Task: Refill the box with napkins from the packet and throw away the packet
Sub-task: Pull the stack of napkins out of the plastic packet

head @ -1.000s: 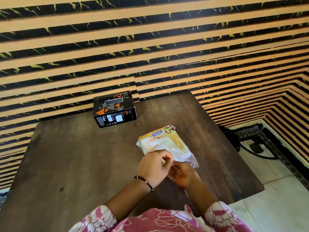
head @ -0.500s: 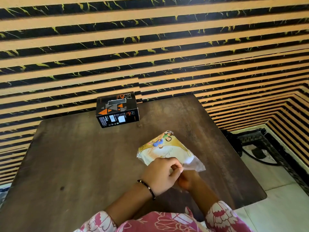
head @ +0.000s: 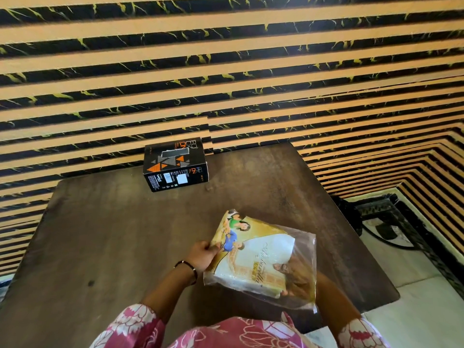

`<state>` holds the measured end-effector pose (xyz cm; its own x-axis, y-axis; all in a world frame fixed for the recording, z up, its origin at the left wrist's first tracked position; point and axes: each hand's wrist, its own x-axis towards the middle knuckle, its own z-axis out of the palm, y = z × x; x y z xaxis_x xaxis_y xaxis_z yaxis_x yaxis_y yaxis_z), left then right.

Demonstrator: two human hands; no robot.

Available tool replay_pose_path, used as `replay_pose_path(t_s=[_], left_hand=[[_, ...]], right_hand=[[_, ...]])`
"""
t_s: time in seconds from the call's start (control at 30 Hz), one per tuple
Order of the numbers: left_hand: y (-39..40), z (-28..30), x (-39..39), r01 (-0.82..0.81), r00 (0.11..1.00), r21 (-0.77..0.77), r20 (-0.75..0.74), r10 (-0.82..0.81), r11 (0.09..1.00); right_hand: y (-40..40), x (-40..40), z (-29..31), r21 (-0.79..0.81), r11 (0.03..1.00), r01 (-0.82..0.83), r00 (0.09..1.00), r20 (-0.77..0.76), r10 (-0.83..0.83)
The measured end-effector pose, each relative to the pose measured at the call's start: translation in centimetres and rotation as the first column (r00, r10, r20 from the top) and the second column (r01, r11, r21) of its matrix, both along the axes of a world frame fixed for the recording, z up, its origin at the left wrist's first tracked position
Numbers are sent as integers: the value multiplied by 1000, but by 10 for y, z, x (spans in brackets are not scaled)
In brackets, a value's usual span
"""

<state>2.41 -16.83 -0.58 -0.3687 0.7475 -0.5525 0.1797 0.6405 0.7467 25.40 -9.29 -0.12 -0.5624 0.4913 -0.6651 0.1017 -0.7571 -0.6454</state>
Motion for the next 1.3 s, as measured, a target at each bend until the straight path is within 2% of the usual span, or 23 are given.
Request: replay_pose_path(t_s=[0.07,0.1,0.17,0.23,0.33,0.4,0.47,0.53,0.57,0.63,0.67,0.7,0.77,0.87,0.93,1.07,1.13,1.2,1.3], left_hand=[[-4,-1,-1,-55,998,40,-11,56,998],[-6,-3,-4,-60,996,54,-58,63,997],[-9,-8,-15,-35,981,49,-189,44,998],[-17,-12,-30,-39,949,18,-312,43,999],[-36,-15,-57,-110,901,-31,-425,86,993],[-49,-18,-64,-36,843,-139,-537,-44,990],[-57,-23,-62,50,707,-231,-679,-198,972],[-55,-21,-54,122,552,-157,-810,-199,980],[-51,-18,-48,226,486,-122,-846,-220,966],[-39,-15,-36,495,289,-161,-896,-336,854],[-34,-15,-33,566,195,-238,-891,-409,789],[-32,-12,-28,577,147,-351,-844,-516,738],[-31,-14,-24,583,184,-472,-716,-673,661],[-38,-28,-27,514,344,-513,-611,-713,688],[-41,-29,-27,443,366,-524,-634,-681,727],[-36,-26,-21,307,468,-520,-647,-602,797],[-33,-27,-15,230,522,-523,-645,-558,820],[-30,-23,-9,196,539,-552,-630,-559,810],[-26,-16,0,235,476,-577,-633,-610,782]], right_hand=[[-4,2,-3,70,997,-21,950,-308,41],[-1,6,-4,79,995,-56,938,-337,79],[10,18,-6,53,988,-143,981,-123,149],[15,29,-5,30,987,-155,987,46,154],[26,41,-6,57,992,-116,977,184,104],[30,47,-8,49,994,-102,972,219,89],[30,51,-9,33,990,-135,963,238,123],[28,47,-8,44,983,-178,950,269,160],[28,46,-10,45,981,-190,946,276,170],[28,42,-10,43,977,-208,944,272,189],[29,40,-9,48,978,-202,946,269,182],[30,39,-8,58,980,-190,951,260,169],[32,39,-3,73,986,-150,970,201,133],[32,47,2,67,995,-67,995,74,63],[29,56,-1,17,997,72,997,28,-72],[24,66,-20,-118,892,436,899,10,-438],[18,65,-29,-134,824,551,833,40,-551],[13,62,-33,-103,804,586,810,65,-583],[7,57,-26,-20,819,573,815,122,-567]])
